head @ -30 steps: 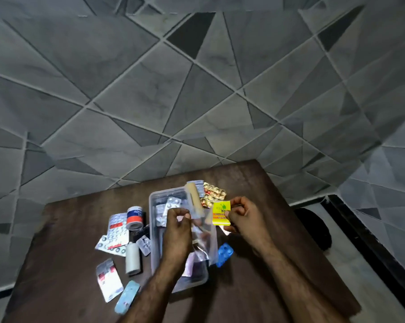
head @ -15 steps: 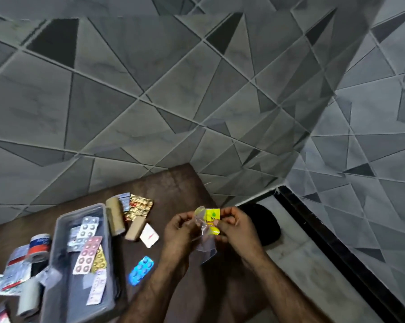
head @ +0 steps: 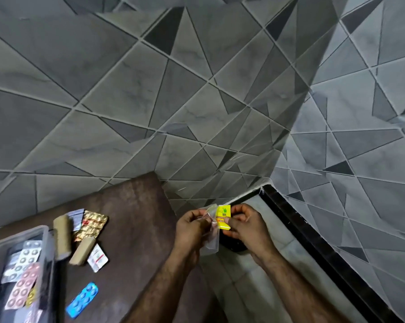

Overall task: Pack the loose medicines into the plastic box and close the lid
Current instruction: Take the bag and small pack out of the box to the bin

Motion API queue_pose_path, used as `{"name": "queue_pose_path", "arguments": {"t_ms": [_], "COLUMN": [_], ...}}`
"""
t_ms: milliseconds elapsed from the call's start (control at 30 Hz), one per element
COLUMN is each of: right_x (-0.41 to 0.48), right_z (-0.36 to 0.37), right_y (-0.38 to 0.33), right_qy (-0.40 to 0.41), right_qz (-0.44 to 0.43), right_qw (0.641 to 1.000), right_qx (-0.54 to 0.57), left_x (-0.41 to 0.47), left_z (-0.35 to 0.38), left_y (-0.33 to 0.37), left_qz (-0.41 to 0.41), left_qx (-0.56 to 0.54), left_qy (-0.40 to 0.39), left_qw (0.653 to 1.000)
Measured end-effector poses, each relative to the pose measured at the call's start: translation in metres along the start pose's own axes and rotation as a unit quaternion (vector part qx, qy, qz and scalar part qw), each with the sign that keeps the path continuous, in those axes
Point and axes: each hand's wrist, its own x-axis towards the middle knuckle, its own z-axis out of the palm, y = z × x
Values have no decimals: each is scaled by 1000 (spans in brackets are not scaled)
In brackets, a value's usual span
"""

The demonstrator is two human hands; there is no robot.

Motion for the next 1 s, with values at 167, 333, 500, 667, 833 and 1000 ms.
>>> {"name": "queue_pose_path", "arguments": {"t_ms": [167,333,500,667,833,1000], "right_x": [31,82,158,230,291,361], "right_z": [-39,-81,-128,-169,-196,-204], "right_y": [8,21,39,68,107,180], "right_qy": [47,58,48,58,62,75], "right_qz": [13,40,72,117,157,193], "right_qw": [999,998,996,990,982,972], "right_qx": [3,-1,-27,-53,-90,-115], "left_x": [34,79,132,201,267,339], "left_z": [38,85,135,172,194,194], "left_y": [-22,-40,-61,-89,-123,-170], "left_qz": [5,23,1,-21,-49,-58], "left_qx": [56,82,62,64,70,90], "left_qy": [5,23,57,105,149,196], "left_qw": [998,996,996,992,985,975]}}
